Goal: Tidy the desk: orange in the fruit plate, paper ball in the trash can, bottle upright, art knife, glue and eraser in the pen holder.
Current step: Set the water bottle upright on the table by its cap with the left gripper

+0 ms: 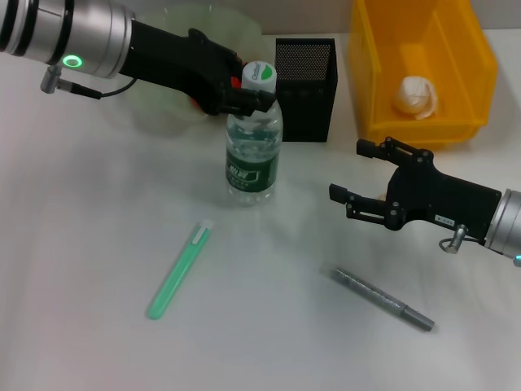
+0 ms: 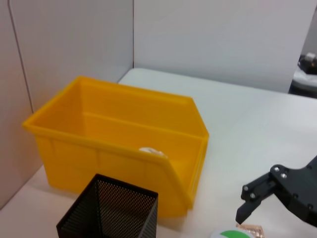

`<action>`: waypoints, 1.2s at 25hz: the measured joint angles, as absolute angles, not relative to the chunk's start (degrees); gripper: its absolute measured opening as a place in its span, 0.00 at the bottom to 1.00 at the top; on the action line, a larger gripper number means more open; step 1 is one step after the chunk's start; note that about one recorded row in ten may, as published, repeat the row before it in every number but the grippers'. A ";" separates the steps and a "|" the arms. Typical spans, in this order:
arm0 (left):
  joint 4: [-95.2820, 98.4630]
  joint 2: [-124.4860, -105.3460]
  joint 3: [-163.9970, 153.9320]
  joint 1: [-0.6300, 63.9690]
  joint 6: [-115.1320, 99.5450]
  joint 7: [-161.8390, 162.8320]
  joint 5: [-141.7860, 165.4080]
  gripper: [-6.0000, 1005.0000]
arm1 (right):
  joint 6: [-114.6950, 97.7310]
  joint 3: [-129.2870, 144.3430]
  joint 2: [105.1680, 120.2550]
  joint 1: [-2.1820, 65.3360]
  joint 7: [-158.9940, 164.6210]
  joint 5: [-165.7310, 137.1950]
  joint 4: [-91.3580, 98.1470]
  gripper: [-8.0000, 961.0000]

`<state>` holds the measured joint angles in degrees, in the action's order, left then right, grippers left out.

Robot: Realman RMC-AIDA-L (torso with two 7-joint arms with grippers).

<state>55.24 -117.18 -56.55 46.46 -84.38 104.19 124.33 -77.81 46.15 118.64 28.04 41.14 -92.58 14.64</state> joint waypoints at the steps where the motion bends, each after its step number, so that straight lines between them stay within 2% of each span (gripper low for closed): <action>1: 55.30 -116.97 -56.52 46.04 -84.38 104.09 123.52 0.44 | -77.83 46.15 118.61 28.04 41.14 -92.58 14.66 0.86; 11: 54.98 -115.71 -56.10 41.93 -84.64 100.23 115.79 0.44 | -77.96 46.22 118.47 28.04 41.16 -92.67 14.68 0.86; 30: 53.90 -116.02 -52.27 35.29 -85.57 91.11 106.68 0.44 | -79.78 46.23 118.75 27.96 41.64 -92.72 14.68 0.86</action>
